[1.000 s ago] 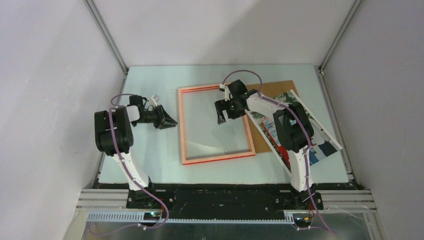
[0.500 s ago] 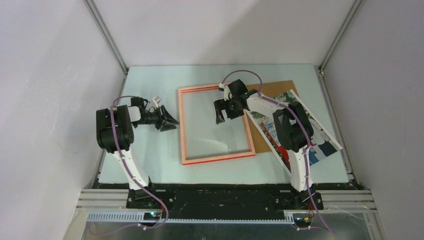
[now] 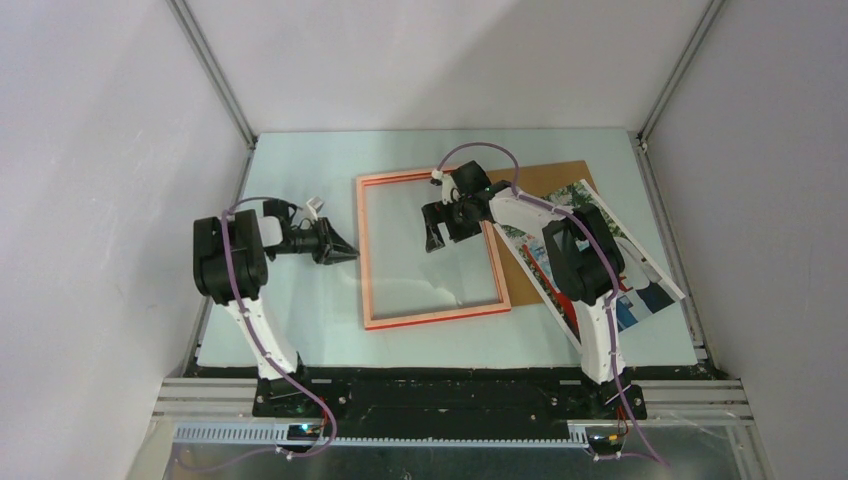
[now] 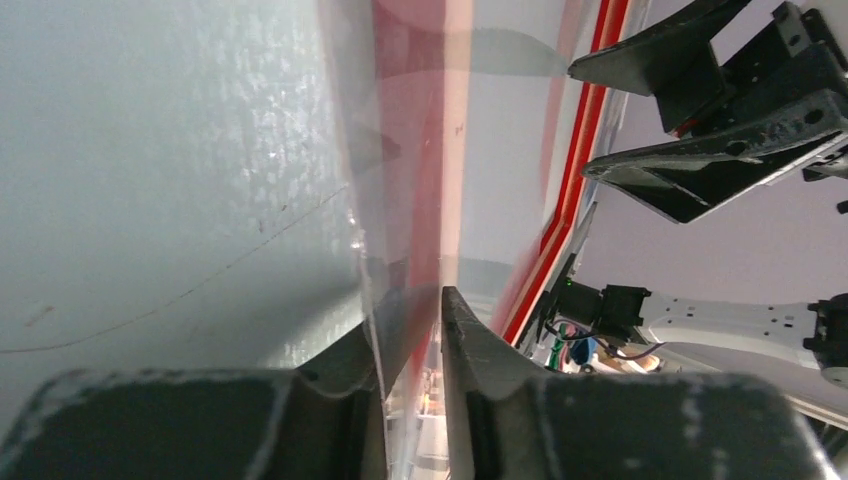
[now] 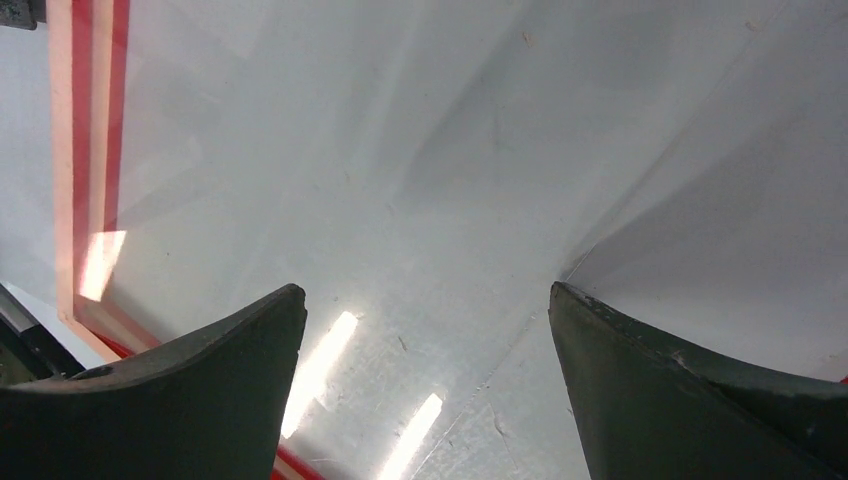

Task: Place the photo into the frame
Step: Pick up the photo frame item from the photo frame.

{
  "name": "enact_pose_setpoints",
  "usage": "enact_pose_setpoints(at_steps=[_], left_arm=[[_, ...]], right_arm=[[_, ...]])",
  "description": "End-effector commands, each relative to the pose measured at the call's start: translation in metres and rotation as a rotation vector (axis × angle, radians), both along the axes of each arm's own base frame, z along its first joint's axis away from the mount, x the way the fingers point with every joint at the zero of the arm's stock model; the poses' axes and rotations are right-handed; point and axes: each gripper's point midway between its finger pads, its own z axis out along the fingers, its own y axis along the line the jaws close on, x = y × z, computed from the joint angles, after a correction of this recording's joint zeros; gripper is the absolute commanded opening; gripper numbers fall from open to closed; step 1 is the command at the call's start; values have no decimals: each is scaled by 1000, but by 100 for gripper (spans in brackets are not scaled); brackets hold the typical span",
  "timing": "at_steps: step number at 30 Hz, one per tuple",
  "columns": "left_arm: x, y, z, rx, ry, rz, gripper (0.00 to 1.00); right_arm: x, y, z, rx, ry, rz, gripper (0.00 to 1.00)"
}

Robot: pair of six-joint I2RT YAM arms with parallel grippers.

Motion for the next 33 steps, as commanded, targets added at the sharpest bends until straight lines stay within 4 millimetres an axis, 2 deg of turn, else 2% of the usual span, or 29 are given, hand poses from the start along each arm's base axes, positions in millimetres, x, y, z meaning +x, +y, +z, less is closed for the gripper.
enact_pose_setpoints(at_steps=[1, 8, 12, 14, 18, 24, 33], left_arm=[[1, 4, 10, -30, -58, -8, 19], [2, 17, 16, -29, -77, 30, 9], [0, 16, 21, -36, -84, 31, 1], [1, 16, 27, -45, -94, 30, 0], [2, 13, 49, -78, -144, 18, 0], [5, 7, 90, -129, -223, -2, 0], [-2, -6, 130, -181, -215, -2, 0]], right_arm=[[-8, 6, -8, 7, 47, 16, 95], [-4, 0, -4, 9, 39, 3, 95], [-3, 1, 2, 10, 21, 5, 96], [-1, -1, 9, 5, -1, 3, 97], [5, -7, 32, -3, -76, 0, 99], [15, -16, 79, -18, -233, -6, 100], [27, -29, 105, -71, -357, -29, 99]])
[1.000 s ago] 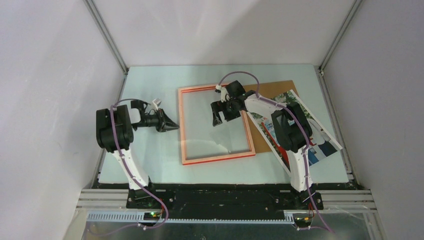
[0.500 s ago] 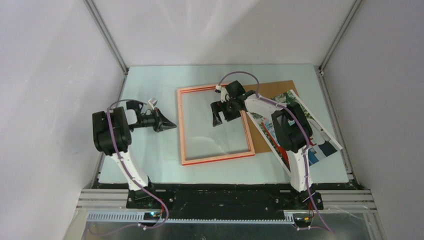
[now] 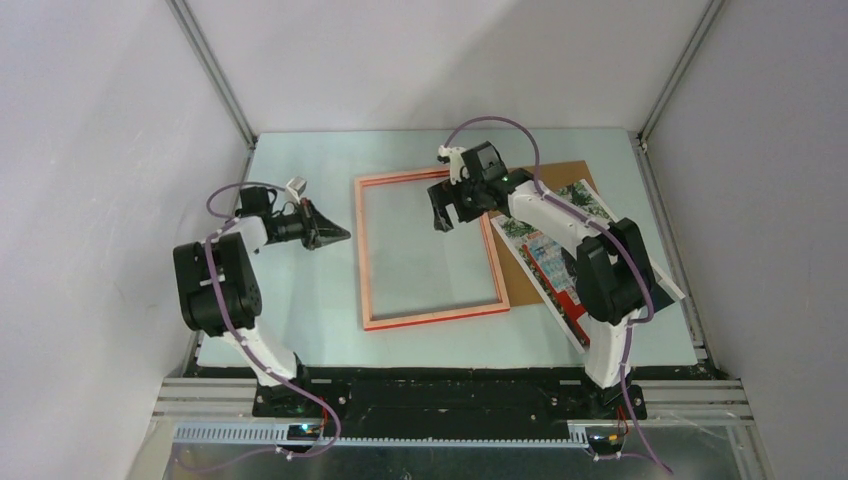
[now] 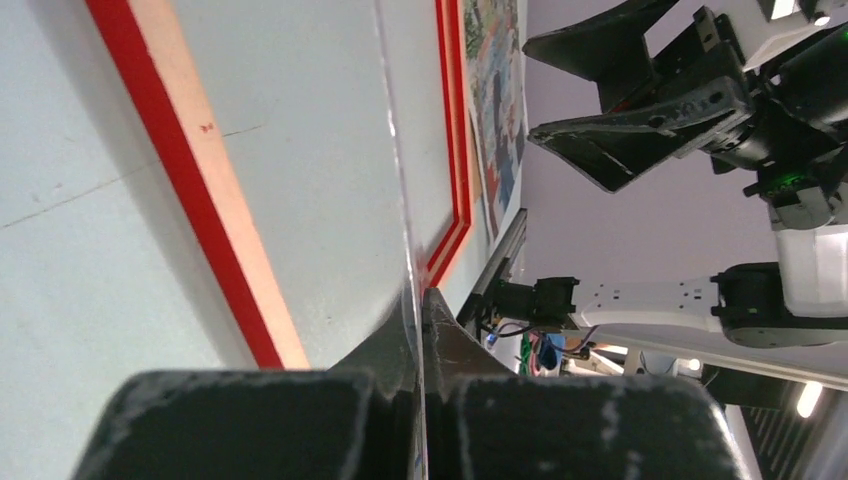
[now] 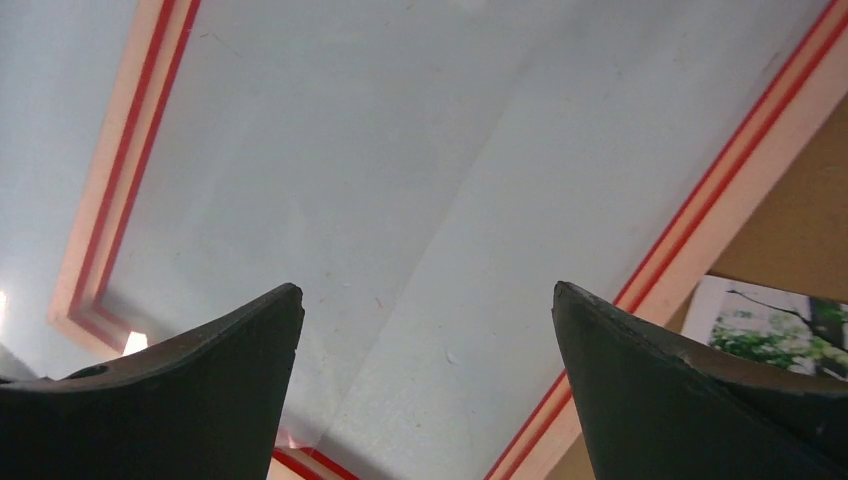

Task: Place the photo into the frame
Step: Pick up the photo frame item from the photo frame.

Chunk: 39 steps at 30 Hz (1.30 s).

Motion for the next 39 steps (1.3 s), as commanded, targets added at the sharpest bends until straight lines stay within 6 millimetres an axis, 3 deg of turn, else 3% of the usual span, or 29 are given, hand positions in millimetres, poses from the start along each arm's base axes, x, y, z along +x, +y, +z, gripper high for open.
enact_pose_setpoints(at_steps=[1, 10, 19, 21, 22, 23, 24, 31, 39], left_arm=[[-2, -10, 46, -61, -67, -28, 0], [-4, -21, 85, -80, -93, -33, 0], [0, -49, 106, -87, -103, -83, 0], [4, -55, 112, -90, -120, -78, 0], [16, -56, 127, -118, -177, -50, 0], [15, -59, 123, -146, -160, -34, 0], [23, -60, 137, -183, -188, -5, 0], [41, -76, 132, -190, -173, 36, 0], [39, -86, 123, -188, -146, 44, 0]], right_arm=[[11, -7, 25, -37, -118, -6, 99], [33, -37, 28, -94, -171, -104, 99], [45, -56, 21, -83, -141, -158, 99], [47, -60, 18, -77, -128, -170, 99], [48, -62, 17, -73, -121, -175, 99], [49, -63, 15, -73, -114, -179, 99], [50, -65, 14, -70, -109, -184, 99], [53, -82, 0, -52, -58, -238, 94], [47, -88, -10, -2, -19, -257, 79]])
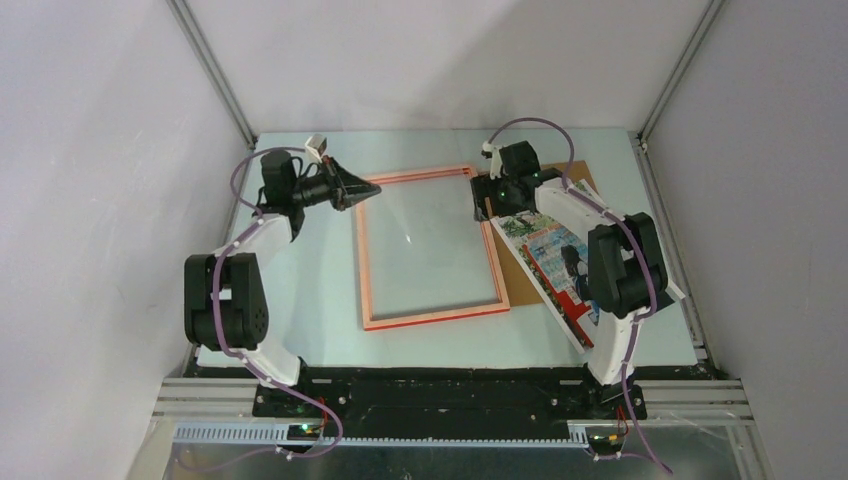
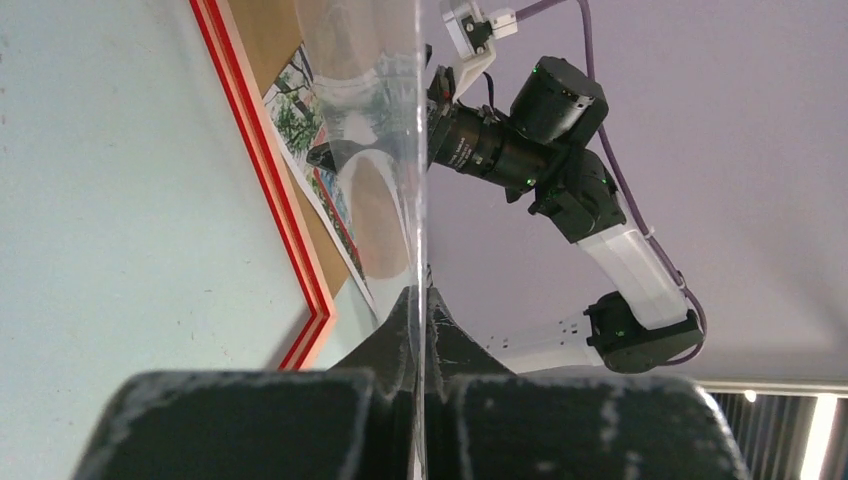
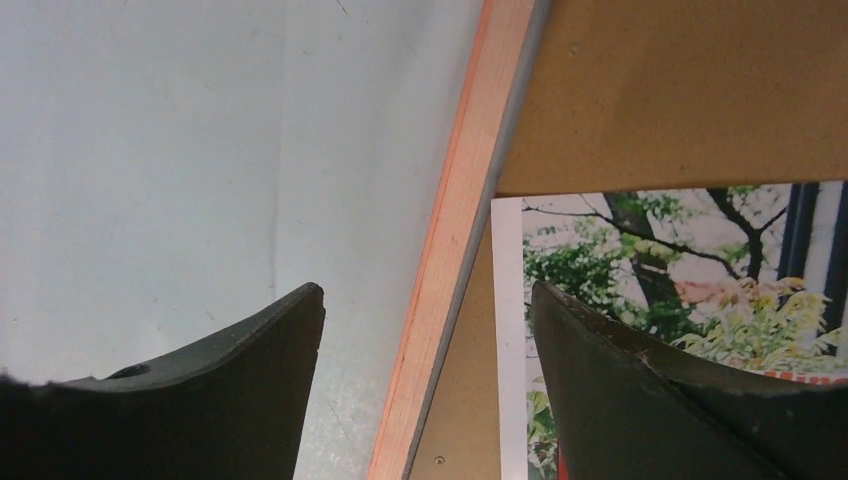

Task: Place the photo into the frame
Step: Pick up the photo frame item from the photo frame, then place the photo frame item in the photo frame.

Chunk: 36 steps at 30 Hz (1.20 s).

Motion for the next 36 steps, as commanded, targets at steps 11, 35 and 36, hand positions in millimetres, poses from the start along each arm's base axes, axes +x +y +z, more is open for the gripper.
enact_pose_setpoints(at_steps=[11, 35, 36], left_arm=[[-4, -17, -25, 30, -31, 7, 0], [-9, -32, -63, 25, -16, -33, 0], [-10, -33, -64, 25, -15, -38, 0]], right_arm=[[11, -11, 30, 122, -53, -54, 77], [20, -36, 31, 148, -57, -101, 81], [20, -37, 31, 149, -57, -103, 81]])
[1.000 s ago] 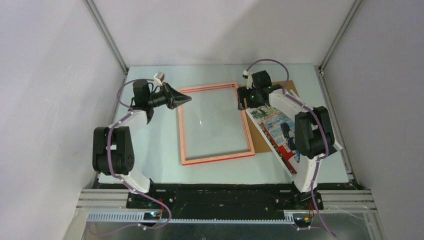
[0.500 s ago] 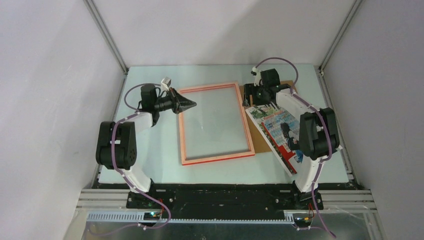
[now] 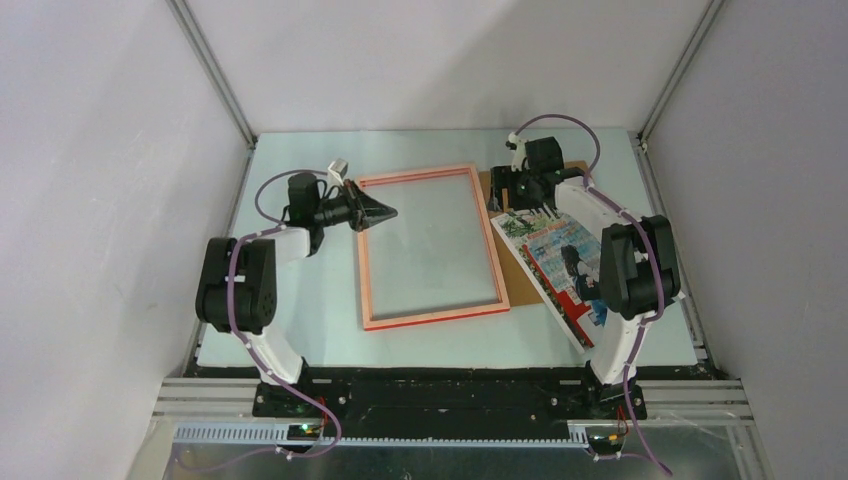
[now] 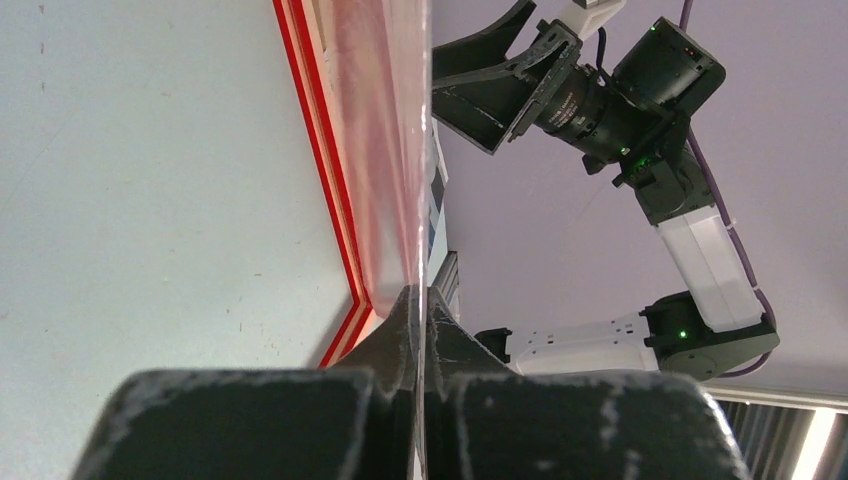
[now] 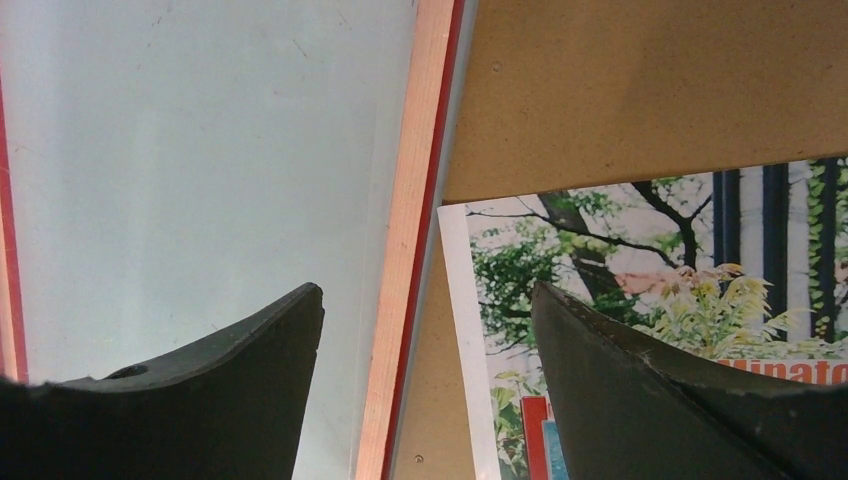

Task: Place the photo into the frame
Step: Place the photo frame item in the photo frame.

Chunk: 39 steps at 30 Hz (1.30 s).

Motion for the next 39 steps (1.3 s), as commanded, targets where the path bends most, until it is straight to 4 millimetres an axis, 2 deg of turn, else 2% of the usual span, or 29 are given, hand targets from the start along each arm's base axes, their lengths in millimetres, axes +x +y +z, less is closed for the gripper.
enact_pose_setpoints(at_steps=[1, 9, 24, 39], left_arm=[[-1, -4, 7, -2, -83, -24, 0], [-4, -5, 1, 0, -71, -29, 0], [-5, -6, -6, 5, -66, -46, 0], [-10, -8, -1, -2, -80, -68, 0]], right_arm=[[7, -1, 23, 35, -62, -10, 81], [5, -2, 20, 35, -54, -8, 81], [1, 10, 11, 58, -25, 18, 79], [-3, 17, 5, 63, -10, 42, 78]])
